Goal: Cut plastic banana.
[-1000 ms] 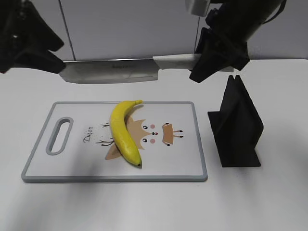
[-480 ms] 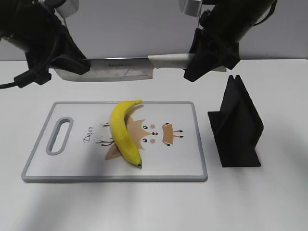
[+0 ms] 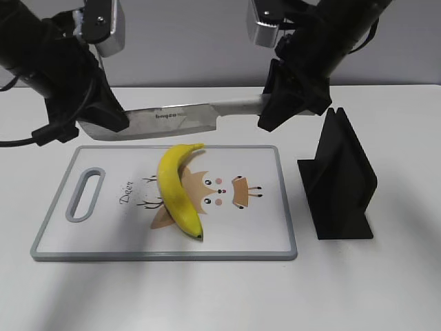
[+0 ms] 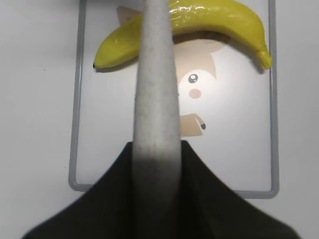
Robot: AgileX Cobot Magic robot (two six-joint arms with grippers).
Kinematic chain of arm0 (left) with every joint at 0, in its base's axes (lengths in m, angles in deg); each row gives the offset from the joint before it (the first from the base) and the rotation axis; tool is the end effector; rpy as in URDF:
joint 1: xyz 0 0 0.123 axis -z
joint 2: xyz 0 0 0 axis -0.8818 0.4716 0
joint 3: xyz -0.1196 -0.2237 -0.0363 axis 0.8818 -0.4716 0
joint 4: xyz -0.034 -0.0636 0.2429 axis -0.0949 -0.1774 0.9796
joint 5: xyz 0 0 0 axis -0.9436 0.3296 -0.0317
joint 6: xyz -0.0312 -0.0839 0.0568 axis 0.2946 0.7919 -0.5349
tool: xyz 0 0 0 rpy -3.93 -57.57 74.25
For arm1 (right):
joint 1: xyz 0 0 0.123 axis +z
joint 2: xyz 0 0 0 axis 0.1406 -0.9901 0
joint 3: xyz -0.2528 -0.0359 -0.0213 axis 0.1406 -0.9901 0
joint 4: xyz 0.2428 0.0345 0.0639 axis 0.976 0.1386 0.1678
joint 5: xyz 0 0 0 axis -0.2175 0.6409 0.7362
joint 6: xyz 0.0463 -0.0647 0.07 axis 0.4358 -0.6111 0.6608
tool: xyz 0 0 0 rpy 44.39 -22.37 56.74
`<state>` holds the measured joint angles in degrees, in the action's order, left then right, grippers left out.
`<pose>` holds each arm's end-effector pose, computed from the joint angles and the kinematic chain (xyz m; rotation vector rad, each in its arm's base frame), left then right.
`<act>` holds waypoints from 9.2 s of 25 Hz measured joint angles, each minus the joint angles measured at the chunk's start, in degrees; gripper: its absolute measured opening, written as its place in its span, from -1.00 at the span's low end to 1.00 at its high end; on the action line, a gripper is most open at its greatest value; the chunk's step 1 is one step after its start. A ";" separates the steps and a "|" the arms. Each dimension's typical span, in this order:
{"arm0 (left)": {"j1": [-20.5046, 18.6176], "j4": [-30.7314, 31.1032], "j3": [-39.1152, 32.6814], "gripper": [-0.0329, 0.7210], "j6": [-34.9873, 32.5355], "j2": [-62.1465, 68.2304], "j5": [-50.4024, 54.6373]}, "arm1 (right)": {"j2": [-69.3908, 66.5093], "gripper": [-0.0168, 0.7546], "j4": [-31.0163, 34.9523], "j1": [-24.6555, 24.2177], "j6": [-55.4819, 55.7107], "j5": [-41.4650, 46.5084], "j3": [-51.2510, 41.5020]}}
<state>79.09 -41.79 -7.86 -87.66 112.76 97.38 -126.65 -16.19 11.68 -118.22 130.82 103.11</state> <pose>0.3215 -0.1466 0.2219 1.7948 1.8316 -0.2834 0.3633 0.1859 0.2109 -1.8471 1.9806 0.5564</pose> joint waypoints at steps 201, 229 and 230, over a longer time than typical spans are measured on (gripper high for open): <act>-13.85 32.05 -43.62 0.61 81.87 -96.24 11.35 | 71.89 0.53 -24.66 0.15 74.00 -10.77 -55.15; -13.85 32.05 -43.62 0.61 81.87 -96.24 11.35 | 111.81 0.50 -26.32 0.15 67.09 -8.37 -65.12; -13.85 32.05 -43.62 0.61 81.87 -96.24 11.35 | 112.62 0.50 -26.32 0.15 66.50 -8.33 -65.18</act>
<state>65.24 -9.74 -51.48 -5.79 16.52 108.73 -14.03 -42.52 11.83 -51.72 122.49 37.93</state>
